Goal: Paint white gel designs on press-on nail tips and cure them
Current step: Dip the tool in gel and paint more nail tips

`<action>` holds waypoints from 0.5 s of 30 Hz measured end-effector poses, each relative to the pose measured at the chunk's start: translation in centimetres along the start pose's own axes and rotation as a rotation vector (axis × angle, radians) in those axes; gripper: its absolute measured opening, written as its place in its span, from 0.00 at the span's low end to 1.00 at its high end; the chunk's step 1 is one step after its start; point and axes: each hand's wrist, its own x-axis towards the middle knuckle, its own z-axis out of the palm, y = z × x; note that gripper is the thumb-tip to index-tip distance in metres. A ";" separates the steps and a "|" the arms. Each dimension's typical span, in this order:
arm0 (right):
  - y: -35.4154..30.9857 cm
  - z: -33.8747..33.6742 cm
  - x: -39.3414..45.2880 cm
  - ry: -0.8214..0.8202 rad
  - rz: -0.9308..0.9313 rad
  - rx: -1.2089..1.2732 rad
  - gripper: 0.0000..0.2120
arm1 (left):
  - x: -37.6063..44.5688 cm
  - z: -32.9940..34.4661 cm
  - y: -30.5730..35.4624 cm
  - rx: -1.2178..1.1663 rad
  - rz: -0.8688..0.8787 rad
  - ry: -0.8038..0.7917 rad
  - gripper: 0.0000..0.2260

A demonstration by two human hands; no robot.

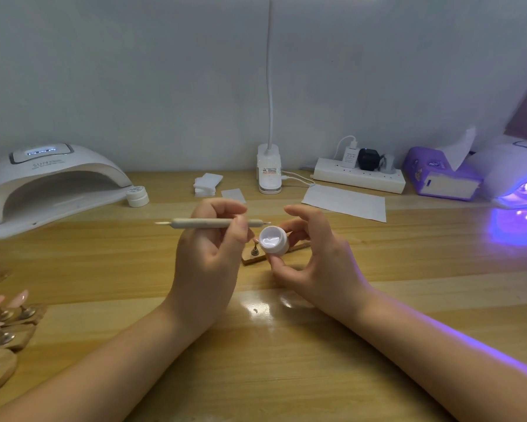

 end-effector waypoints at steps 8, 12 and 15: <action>0.0 -0.1 0.1 0.004 0.004 -0.011 0.32 | 2.6 -0.6 1.9 -0.663 -0.488 0.122 0.19; 0.0 -0.1 0.1 0.008 0.005 -0.009 0.32 | 2.7 -0.6 2.2 -0.681 -0.536 0.136 0.13; 0.1 -0.1 0.1 0.007 -0.001 -0.008 0.32 | 2.6 -0.6 2.1 -0.660 -0.557 0.142 0.11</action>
